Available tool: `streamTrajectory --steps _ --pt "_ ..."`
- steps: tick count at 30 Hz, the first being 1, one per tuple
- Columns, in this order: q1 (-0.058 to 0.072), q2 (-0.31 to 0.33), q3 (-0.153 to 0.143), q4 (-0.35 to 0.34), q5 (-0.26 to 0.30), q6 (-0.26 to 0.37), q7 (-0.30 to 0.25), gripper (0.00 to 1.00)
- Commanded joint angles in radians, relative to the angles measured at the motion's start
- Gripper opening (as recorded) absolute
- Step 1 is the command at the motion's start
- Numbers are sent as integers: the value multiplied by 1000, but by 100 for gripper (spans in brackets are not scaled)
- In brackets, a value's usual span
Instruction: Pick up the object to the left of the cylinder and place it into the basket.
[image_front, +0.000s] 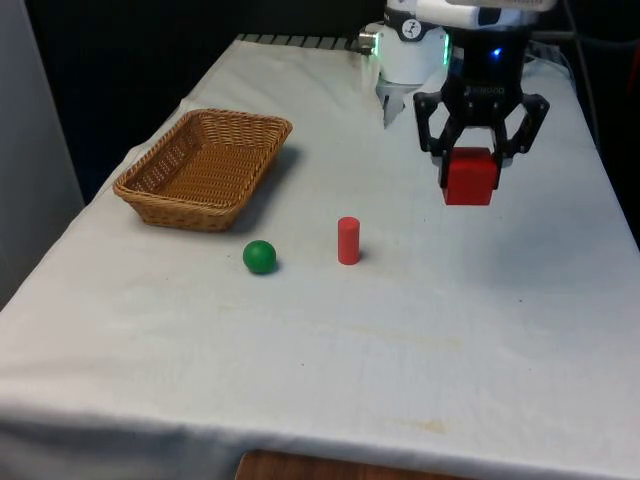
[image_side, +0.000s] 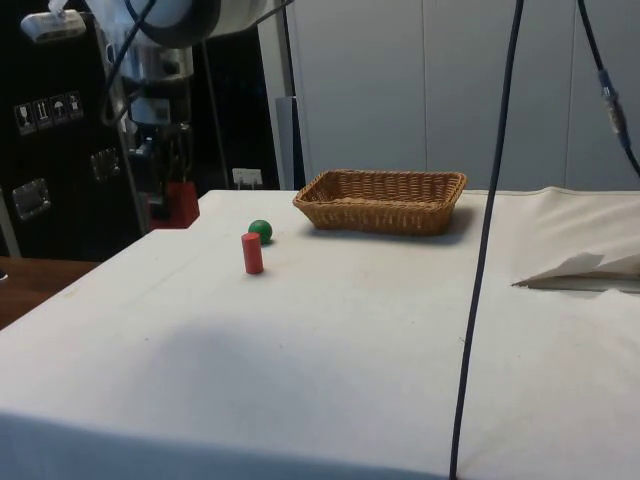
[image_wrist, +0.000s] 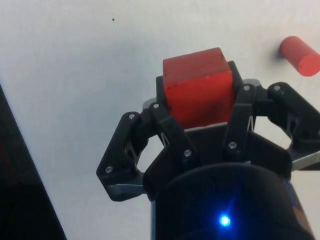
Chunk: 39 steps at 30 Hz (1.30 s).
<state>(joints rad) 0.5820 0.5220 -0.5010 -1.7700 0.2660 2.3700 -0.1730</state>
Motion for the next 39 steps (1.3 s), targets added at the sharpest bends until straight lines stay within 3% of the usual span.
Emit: streamTrajectory --steps 1,7,12,13,14,30,33,39 --pt "2 -3 -1 -4 -3 4 1 3" --pt "1 -3 -1 -5 -2 3 0 3" --pt "1 -29 -14 -50 -4 14 -18 3" --pt "-2 -12 -11 -29 0 2 -13 3" --pt "2 -39 -19 -67 -4 20 -26 3" --pt "-2 -136 -65 -230 -6 59 -107 3" --pt "-3 -129 -63 -223 0 47 -107 3" --pt "-9 -164 -97 -281 -1 64 -155 3"
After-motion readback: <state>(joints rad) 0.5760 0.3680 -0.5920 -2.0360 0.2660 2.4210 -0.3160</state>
